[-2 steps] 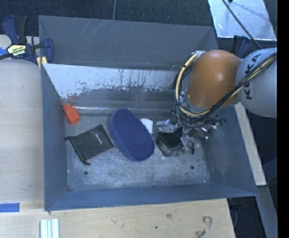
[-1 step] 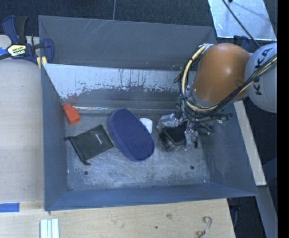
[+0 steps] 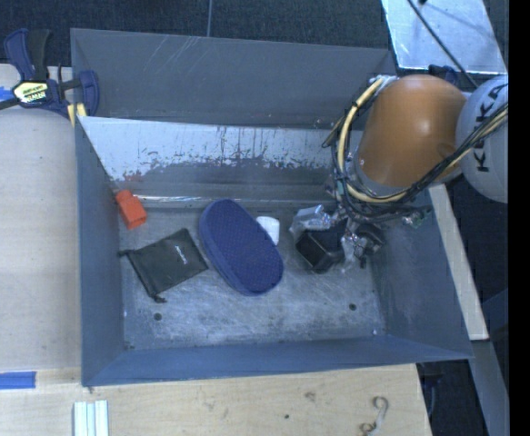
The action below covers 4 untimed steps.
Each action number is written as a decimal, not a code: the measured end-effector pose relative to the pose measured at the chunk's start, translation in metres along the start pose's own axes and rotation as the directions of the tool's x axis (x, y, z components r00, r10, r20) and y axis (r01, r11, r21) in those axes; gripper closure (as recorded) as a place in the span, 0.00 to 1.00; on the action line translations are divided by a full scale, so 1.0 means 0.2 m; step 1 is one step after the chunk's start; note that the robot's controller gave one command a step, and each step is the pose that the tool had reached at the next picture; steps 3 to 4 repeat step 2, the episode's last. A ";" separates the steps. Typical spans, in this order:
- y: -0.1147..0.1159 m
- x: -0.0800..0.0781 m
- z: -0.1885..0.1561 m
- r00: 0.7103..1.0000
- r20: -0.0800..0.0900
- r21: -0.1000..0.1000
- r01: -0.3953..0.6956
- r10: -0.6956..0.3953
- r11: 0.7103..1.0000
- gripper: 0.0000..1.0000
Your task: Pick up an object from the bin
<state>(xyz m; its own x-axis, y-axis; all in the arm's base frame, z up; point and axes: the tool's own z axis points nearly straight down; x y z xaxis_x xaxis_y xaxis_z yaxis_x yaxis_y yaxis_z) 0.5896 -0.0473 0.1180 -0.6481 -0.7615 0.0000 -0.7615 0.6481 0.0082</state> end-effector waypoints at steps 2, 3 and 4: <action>-0.02 0.02 -0.57 1.000 0.004 0.014 0.026 -0.026 1.000 1.00; -0.02 0.02 -0.57 1.000 0.004 0.014 0.026 -0.026 1.000 1.00; -0.02 0.02 -0.57 1.000 0.004 0.014 0.026 -0.026 1.000 1.00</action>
Offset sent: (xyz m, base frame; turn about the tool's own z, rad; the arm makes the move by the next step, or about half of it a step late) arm -0.0161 0.0098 0.0421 -0.0104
